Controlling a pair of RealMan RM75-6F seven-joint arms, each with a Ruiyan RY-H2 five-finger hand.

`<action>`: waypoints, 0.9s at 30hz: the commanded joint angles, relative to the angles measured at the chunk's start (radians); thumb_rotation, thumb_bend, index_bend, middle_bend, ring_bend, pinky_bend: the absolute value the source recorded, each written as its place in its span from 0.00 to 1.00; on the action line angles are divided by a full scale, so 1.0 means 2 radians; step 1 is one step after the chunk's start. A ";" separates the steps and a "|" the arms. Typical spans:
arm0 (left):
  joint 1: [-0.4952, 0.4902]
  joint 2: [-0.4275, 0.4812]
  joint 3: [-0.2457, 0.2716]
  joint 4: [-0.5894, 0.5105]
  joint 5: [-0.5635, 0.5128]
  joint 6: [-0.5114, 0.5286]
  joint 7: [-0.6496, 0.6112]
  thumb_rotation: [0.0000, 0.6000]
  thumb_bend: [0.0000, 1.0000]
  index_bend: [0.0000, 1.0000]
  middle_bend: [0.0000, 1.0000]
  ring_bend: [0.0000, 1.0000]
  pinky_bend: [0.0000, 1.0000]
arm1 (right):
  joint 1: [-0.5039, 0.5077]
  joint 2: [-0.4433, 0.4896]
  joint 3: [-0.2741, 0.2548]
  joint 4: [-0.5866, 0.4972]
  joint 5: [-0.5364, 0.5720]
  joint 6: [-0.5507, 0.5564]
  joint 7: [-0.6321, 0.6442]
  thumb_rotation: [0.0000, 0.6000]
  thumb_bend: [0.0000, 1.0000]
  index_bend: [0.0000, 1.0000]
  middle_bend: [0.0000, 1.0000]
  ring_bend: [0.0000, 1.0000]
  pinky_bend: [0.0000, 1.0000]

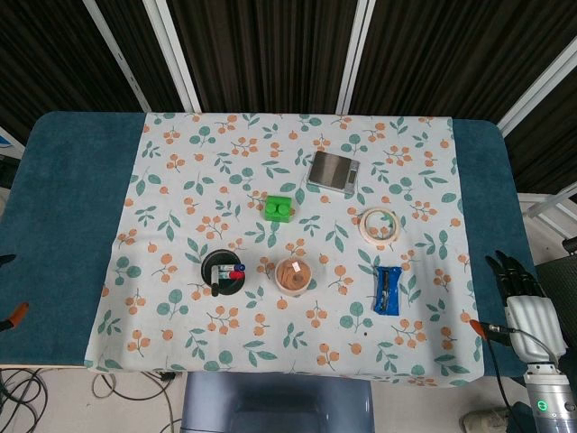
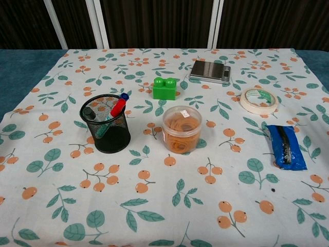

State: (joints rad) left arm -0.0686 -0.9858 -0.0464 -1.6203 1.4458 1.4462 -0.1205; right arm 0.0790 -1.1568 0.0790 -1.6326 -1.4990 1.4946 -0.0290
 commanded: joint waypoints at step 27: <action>-0.003 -0.021 -0.001 0.021 0.029 0.020 -0.020 1.00 0.23 0.21 0.00 0.00 0.00 | -0.001 0.001 0.000 -0.001 0.001 0.001 -0.001 1.00 0.12 0.06 0.00 0.04 0.17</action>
State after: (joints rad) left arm -0.0711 -1.0248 -0.0500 -1.5814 1.4995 1.4891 -0.1578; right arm 0.0774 -1.1553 0.0784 -1.6339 -1.4980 1.4969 -0.0311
